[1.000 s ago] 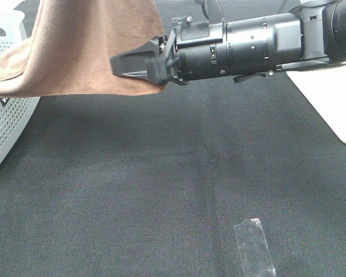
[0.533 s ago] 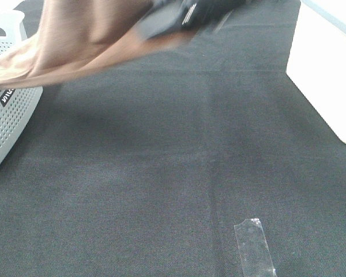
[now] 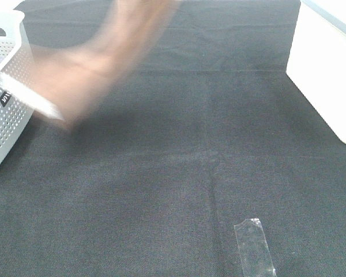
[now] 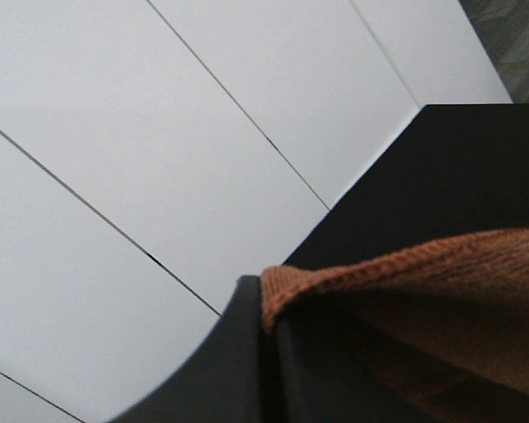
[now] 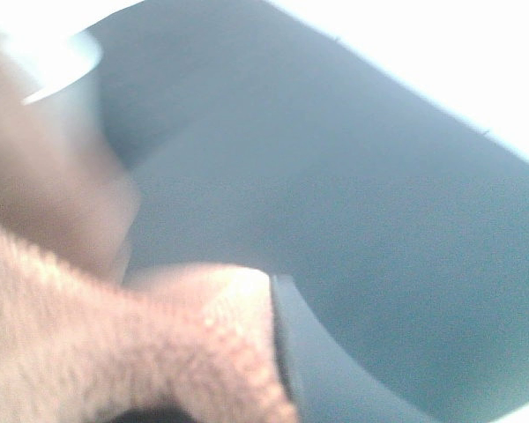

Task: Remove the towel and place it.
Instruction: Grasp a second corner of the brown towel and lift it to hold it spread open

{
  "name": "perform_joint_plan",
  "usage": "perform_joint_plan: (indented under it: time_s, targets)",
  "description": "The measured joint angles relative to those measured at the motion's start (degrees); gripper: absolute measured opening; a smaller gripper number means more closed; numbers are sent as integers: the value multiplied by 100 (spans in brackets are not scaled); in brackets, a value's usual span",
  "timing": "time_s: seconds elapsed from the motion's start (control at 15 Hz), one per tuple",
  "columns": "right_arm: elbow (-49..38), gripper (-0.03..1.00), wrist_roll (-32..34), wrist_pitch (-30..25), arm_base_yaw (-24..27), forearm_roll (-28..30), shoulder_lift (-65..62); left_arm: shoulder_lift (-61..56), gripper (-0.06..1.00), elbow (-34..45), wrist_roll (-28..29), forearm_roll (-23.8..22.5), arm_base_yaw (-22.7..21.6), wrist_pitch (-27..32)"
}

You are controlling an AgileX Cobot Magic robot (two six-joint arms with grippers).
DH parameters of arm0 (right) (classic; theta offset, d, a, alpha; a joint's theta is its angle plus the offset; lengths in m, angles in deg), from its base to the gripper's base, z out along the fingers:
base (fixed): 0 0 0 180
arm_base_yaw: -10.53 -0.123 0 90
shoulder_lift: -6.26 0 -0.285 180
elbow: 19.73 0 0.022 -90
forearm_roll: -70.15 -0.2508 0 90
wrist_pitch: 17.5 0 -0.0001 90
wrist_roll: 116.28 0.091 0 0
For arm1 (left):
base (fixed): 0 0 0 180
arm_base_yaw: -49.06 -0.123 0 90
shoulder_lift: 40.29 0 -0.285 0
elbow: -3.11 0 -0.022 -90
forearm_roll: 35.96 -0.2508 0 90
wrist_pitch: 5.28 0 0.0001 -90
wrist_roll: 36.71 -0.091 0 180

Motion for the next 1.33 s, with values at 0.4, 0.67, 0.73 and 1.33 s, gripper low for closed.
perform_joint_plan:
  time_s: [0.4, 0.67, 0.73, 1.33]
  targets:
    - [1043, 0, 92, 1175, 0, 1610, 848, 728, 0, 0, 0, 0, -842, -1776]
    - [1071, 0, 871, 2366, 29, 2355, 1140, 1295, 0, 0, -6, -218, -1283, -3443]
    - [1071, 0, 1043, 2618, 97, 2406, 1238, 1438, 0, 0, -6, -338, -1392, -3867]
    - [1071, 0, 1690, 3994, 550, 2441, 1891, 2458, 0, -52, -6, -252, -2023, -6125]
